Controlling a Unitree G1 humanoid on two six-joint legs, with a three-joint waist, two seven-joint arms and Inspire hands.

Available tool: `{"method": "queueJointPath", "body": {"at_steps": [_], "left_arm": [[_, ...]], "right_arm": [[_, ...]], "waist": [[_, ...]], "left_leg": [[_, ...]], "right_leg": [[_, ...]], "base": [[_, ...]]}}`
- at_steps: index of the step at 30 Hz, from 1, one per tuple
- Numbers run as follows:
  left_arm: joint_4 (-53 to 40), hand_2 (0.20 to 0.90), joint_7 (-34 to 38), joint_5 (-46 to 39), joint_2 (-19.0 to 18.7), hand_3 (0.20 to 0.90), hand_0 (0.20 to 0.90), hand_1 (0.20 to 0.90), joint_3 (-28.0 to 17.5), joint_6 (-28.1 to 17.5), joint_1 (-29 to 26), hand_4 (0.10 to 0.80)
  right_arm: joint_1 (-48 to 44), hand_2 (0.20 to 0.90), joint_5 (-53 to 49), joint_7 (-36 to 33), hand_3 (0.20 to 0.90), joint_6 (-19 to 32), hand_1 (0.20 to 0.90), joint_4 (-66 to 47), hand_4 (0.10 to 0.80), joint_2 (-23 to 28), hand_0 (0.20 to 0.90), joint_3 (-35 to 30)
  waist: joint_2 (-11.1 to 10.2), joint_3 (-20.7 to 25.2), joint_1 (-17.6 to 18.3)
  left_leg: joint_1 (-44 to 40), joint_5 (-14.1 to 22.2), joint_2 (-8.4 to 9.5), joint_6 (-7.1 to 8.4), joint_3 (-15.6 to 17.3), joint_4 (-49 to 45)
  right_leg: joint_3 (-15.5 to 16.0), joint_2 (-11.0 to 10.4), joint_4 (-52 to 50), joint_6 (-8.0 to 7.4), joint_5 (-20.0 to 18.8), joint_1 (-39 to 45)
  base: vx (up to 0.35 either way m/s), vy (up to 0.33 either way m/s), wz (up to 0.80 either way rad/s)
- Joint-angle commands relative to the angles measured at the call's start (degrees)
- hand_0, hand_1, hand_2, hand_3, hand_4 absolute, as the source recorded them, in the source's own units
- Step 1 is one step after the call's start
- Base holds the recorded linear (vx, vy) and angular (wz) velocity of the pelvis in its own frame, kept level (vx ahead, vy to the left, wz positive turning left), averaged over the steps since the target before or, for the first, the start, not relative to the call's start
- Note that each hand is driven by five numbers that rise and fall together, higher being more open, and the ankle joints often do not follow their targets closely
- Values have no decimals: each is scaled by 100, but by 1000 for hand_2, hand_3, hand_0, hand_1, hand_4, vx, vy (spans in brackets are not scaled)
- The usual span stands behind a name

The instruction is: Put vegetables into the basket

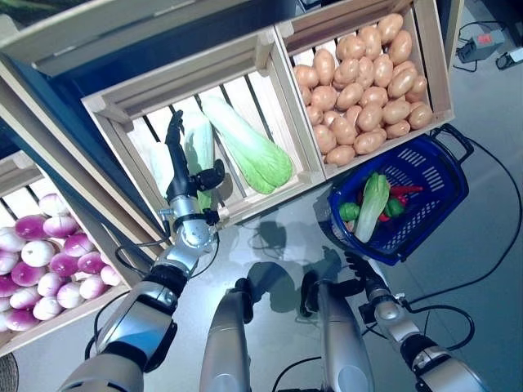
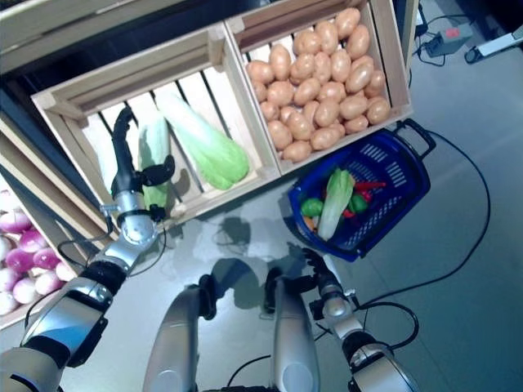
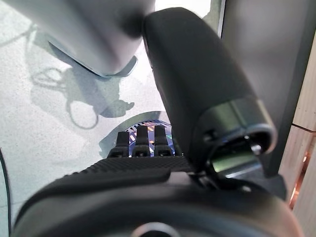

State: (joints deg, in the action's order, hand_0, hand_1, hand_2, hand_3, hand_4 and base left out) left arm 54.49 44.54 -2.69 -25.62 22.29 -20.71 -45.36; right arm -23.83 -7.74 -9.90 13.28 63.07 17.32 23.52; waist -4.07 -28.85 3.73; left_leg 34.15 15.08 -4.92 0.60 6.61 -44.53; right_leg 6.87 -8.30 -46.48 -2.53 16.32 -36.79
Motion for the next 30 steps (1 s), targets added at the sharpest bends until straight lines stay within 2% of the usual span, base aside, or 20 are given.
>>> {"method": "queueJointPath", "body": {"at_steps": [1,9,16,22,30], "left_arm": [[21,900,323,-130,-336,900,900,900,-77,19,-522,800],[768,900,557,-315,-325,900,900,900,-275,316,-648,800],[1090,900,358,-436,-264,900,900,900,-320,416,-676,800],[1217,900,-500,-764,-229,900,900,900,-110,529,-832,800],[1319,900,-1558,-1283,-408,900,900,900,97,286,-1077,800]], "right_arm": [[373,900,-263,22,900,39,900,-34,800,236,900,234],[263,900,-446,-88,900,88,900,-76,800,145,900,280],[132,900,-493,-170,900,51,900,-215,800,110,900,335],[6,900,-540,-207,900,-70,900,-357,800,130,900,388],[-28,900,-544,-194,900,-52,900,-392,800,244,900,406]], "waist": [[19,98,-21],[-53,2,-13],[-98,-75,-7],[-149,-92,28],[-183,-94,98]], "left_leg": [[-134,125,115,-267,134,341],[120,196,113,-264,99,126],[265,196,117,-247,68,68],[442,204,108,-261,62,9],[733,254,72,-298,53,-177]], "right_leg": [[-74,101,213,108,-252,157],[-57,121,31,124,-210,-61],[-58,155,-53,139,-200,-204],[-57,214,-142,161,-189,-388],[-94,262,-316,172,-175,-671]], "base": [[-42,-5,0],[-25,-13,2],[-20,-16,3],[-30,-11,-1],[-2,-1,0]]}}
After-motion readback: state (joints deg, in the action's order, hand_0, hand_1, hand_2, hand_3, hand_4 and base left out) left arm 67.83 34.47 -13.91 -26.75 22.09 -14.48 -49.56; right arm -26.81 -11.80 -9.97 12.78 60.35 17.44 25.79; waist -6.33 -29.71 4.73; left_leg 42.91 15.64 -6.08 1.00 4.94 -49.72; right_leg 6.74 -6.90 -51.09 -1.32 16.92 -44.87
